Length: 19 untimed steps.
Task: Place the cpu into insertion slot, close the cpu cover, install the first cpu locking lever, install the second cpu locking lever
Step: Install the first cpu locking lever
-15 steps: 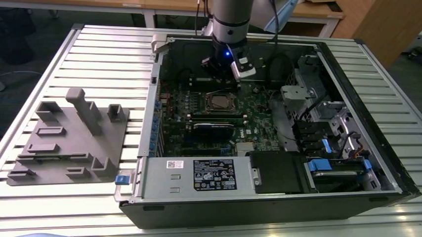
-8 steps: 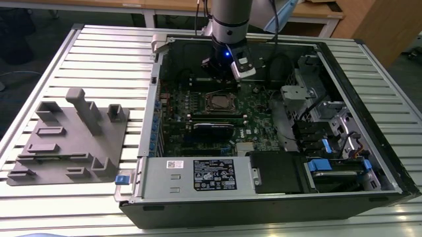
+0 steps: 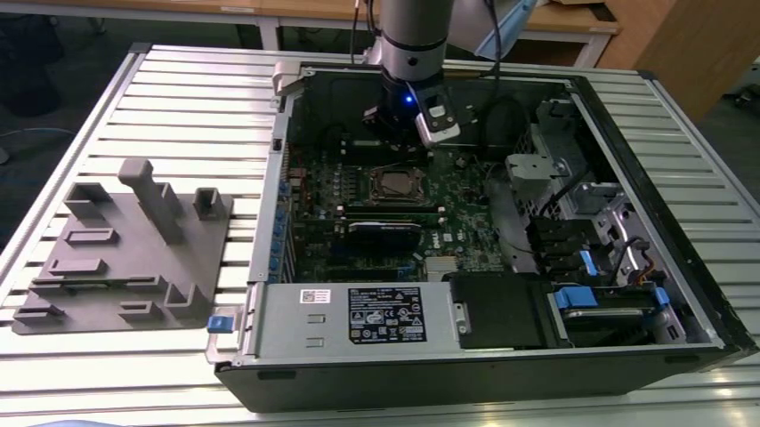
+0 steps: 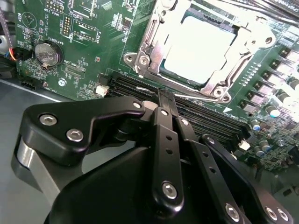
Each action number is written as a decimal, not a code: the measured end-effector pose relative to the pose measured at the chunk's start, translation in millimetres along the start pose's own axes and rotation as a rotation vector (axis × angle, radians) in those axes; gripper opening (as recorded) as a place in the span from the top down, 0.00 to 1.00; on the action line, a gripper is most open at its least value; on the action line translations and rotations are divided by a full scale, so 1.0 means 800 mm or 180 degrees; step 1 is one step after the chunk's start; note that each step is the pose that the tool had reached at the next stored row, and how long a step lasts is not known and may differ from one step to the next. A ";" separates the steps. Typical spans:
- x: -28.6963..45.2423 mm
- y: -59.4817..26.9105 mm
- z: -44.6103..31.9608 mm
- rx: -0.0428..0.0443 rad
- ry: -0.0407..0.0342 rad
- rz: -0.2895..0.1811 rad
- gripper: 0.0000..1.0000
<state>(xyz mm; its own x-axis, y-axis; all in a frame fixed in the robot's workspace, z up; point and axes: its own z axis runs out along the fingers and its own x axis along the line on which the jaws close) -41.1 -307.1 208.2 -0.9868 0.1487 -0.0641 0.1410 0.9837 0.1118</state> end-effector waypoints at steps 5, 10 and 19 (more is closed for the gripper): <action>0.0020 -0.001 0.0030 -0.0013 -0.0086 -0.0009 0.89; 0.0087 -0.002 0.0034 -0.0022 -0.0155 0.0005 0.89; 0.0111 -0.002 0.0057 0.0005 -0.0216 0.0323 0.89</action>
<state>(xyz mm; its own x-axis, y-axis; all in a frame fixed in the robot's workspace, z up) -49.8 -307.1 202.9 -0.9597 0.2541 -0.1197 0.2402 0.9634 0.1194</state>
